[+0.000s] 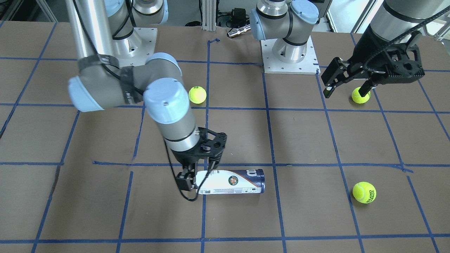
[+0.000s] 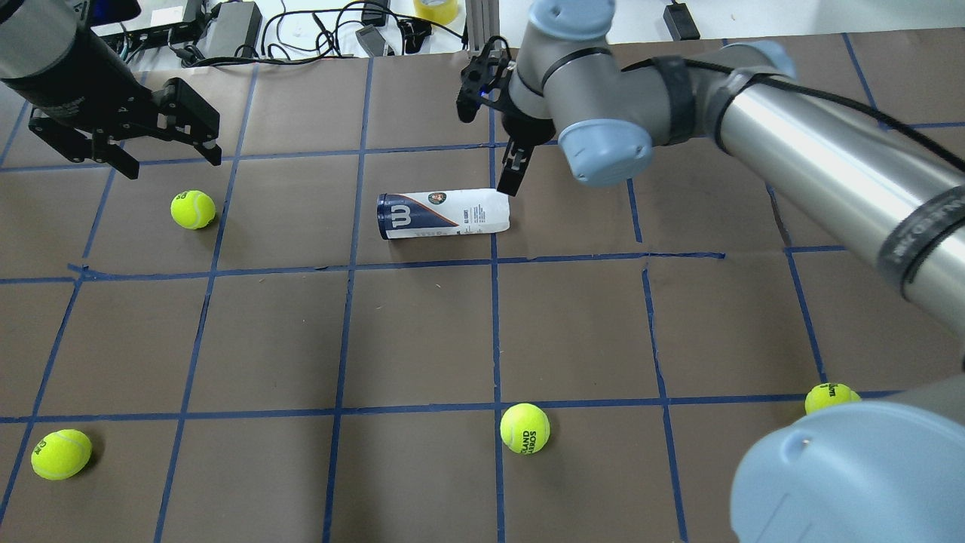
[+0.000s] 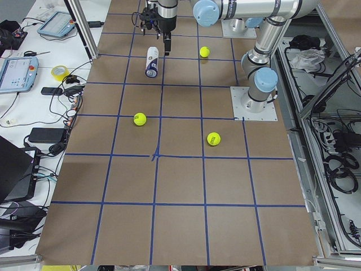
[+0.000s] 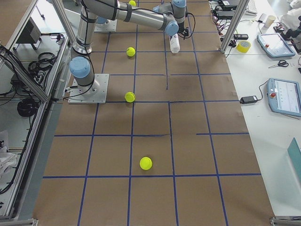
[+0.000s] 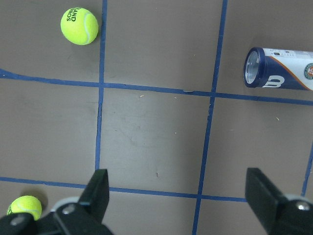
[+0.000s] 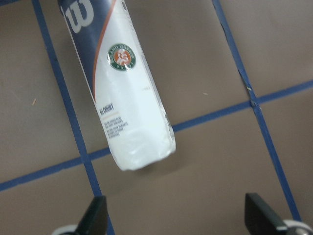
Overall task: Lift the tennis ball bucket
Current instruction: 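Raise the right gripper away while the left gripper reaches toward the can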
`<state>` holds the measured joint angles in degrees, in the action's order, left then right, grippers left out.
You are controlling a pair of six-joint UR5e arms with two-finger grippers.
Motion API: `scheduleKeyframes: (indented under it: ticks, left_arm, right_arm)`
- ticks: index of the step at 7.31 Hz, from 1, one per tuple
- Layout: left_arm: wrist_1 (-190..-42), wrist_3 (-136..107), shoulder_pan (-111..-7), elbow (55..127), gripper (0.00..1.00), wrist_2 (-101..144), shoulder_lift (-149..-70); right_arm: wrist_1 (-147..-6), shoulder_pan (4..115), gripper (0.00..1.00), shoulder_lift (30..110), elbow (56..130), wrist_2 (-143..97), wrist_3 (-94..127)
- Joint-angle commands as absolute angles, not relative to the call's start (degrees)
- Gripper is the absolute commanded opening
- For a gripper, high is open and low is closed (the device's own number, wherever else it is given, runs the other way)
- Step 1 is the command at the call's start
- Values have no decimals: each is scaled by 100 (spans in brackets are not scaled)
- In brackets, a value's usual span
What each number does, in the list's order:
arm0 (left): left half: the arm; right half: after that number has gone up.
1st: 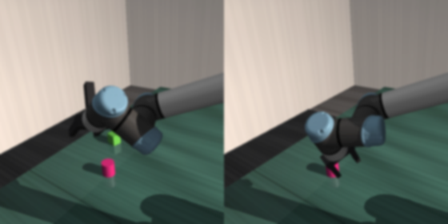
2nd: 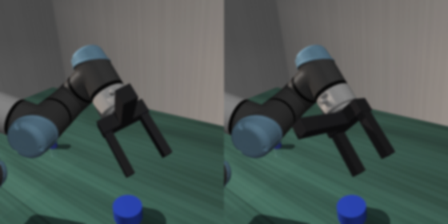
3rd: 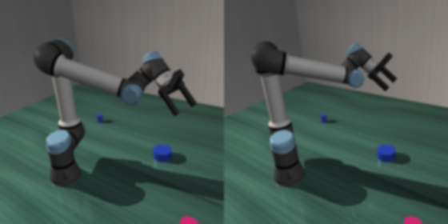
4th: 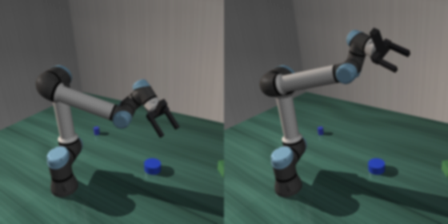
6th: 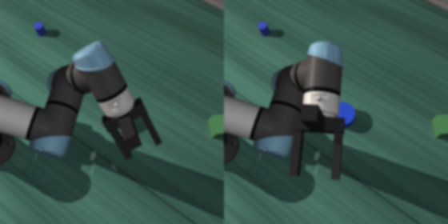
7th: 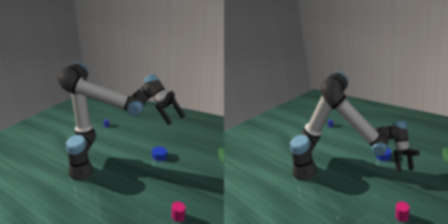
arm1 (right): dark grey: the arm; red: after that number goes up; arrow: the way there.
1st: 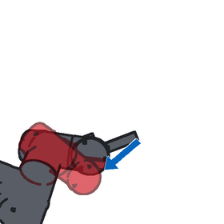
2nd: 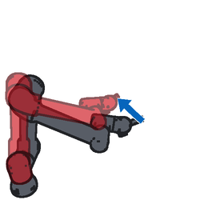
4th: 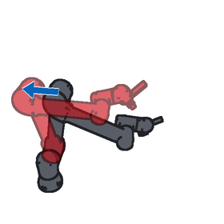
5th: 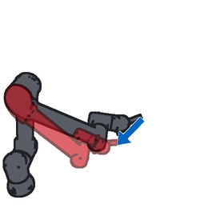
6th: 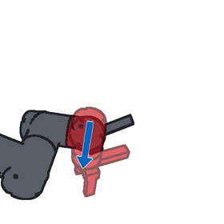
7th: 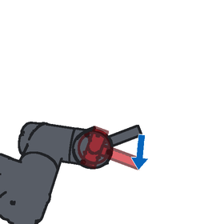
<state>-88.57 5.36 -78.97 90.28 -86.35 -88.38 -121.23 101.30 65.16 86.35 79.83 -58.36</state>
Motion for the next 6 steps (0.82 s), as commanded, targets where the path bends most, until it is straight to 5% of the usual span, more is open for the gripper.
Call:
scheduleKeyframes:
  ticks: [1, 6]
  left_arm:
    - [-8546, 1051, -7875, 9324, 100, -8517, -8973]
    - [-7105, 994, -7849, 9589, 100, -6208, -10227]
  right_arm:
    - [-11437, 9642, 100, 7125, 8727, 8075, -5775]
    - [-9671, 8974, 100, 8602, 8858, 8297, -4651]
